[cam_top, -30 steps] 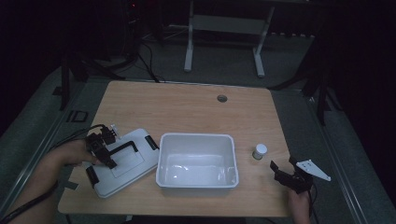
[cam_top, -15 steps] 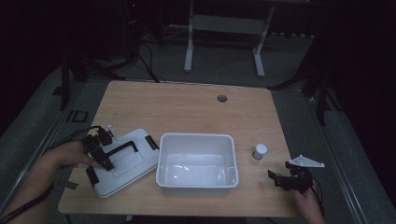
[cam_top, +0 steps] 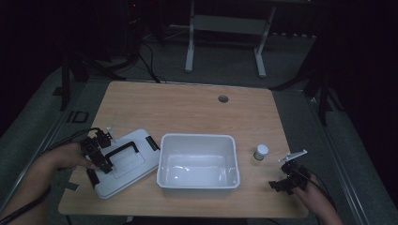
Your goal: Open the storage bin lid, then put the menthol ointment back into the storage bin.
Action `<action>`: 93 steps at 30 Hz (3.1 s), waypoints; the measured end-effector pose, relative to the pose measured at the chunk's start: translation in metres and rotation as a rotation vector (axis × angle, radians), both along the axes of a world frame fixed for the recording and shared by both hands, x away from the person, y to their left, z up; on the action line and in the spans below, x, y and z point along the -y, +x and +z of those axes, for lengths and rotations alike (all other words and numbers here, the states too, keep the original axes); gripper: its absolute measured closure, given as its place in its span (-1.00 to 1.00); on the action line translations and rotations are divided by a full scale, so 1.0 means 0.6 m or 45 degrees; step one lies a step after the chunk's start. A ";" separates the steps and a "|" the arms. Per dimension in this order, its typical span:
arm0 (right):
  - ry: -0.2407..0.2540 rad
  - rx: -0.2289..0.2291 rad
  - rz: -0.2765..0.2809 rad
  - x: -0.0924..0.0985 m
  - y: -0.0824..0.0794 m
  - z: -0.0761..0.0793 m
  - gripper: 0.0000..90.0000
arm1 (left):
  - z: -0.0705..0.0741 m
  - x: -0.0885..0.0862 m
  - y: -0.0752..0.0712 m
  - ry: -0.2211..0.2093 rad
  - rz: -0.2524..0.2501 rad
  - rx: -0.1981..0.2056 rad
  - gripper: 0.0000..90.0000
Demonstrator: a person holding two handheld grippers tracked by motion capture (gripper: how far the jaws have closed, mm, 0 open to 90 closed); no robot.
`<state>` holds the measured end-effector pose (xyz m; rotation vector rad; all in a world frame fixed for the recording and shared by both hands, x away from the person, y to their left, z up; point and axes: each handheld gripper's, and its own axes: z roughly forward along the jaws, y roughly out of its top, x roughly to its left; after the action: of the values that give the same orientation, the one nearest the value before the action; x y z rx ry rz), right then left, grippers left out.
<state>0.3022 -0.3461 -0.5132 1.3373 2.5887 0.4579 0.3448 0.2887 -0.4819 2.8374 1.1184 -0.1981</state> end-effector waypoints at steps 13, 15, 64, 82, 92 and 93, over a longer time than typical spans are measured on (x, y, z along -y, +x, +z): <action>-0.169 -0.216 0.076 -0.005 0.032 0.042 -0.74 | 0.003 -0.006 -0.006 -0.033 -0.007 -0.007 -0.26; -0.196 -0.240 0.089 -0.005 0.038 0.051 -0.74 | 0.004 -0.006 -0.007 -0.030 -0.007 -0.010 -0.26; -0.230 -0.291 0.184 -0.091 0.163 0.109 -0.69 | 0.002 0.000 -0.013 -0.001 -0.035 -0.025 -0.26; -0.238 -0.336 0.170 -0.107 0.208 0.064 -0.44 | -0.003 0.000 -0.012 0.007 -0.033 -0.030 -0.26; -0.275 -0.344 0.164 -0.118 0.218 0.045 -0.08 | -0.008 -0.002 -0.013 0.012 -0.035 -0.033 -0.26; -0.281 -0.358 0.166 -0.119 0.219 0.041 -0.03 | -0.008 -0.002 -0.013 0.013 -0.035 -0.033 -0.26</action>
<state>0.4337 -0.2747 -0.4889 1.2397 2.8616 -0.0025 0.3370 0.2902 -0.4865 2.8683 1.0890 -0.2330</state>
